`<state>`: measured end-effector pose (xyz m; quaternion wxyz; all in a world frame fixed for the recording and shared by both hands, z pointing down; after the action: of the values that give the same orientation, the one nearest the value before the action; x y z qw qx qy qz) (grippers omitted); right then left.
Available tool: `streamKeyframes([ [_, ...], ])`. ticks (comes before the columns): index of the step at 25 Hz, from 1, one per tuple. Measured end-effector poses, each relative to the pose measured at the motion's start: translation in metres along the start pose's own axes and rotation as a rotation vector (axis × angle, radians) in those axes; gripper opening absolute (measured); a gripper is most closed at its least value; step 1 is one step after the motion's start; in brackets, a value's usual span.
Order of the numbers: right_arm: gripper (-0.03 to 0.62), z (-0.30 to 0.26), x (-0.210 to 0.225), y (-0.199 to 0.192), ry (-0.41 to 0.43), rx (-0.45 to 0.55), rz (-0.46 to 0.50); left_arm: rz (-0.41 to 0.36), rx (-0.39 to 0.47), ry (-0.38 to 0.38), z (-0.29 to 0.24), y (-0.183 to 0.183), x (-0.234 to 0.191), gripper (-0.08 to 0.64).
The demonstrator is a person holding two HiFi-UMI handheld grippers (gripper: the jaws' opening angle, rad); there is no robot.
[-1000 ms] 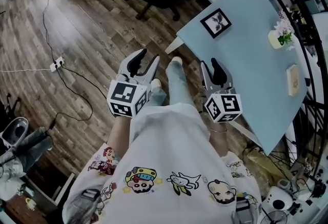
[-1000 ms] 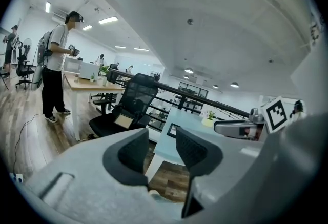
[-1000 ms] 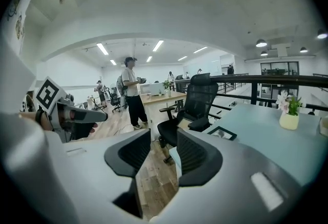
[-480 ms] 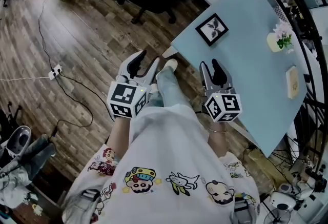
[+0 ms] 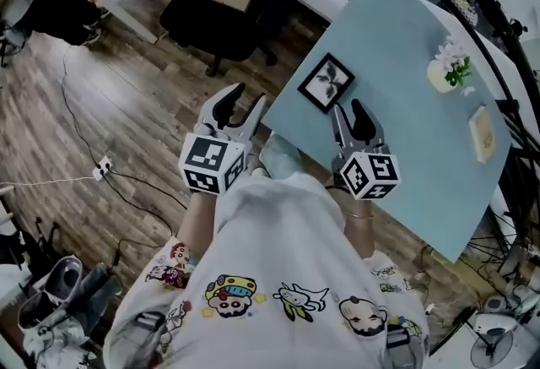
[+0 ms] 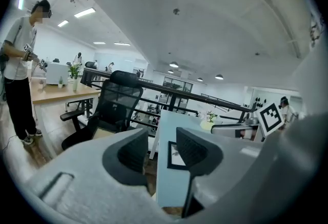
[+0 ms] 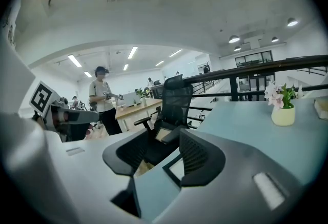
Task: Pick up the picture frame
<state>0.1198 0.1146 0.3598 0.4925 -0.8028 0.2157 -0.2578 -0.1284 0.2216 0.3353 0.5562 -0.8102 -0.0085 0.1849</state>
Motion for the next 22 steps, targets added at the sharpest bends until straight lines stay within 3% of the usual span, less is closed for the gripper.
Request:
streamKeyframes([
  [8, 0.185, -0.022, 0.045, 0.020, -0.083, 0.035, -0.086, -0.067, -0.053, -0.121, -0.082, 0.043, -0.006, 0.170],
  [16, 0.186, -0.024, 0.080, 0.024, -0.149, 0.038, -0.135, -0.098, -0.115, -0.218, -0.140, 0.055, 0.002, 0.170],
  [22, 0.186, -0.021, 0.080, 0.022, -0.216, 0.040, -0.179, -0.124, -0.161, -0.307, -0.162, 0.062, 0.001, 0.170],
])
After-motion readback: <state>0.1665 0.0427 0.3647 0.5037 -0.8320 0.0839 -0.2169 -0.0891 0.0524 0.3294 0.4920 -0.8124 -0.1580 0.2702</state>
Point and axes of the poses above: the fingertips, and each gripper's own axes: z backward along the fingers, x to its right, y out of its top, the point moved 9 cm from there along z, backward along the fingers, and after that the axes turned 8 degrees about -y, right-handed, at the moved point
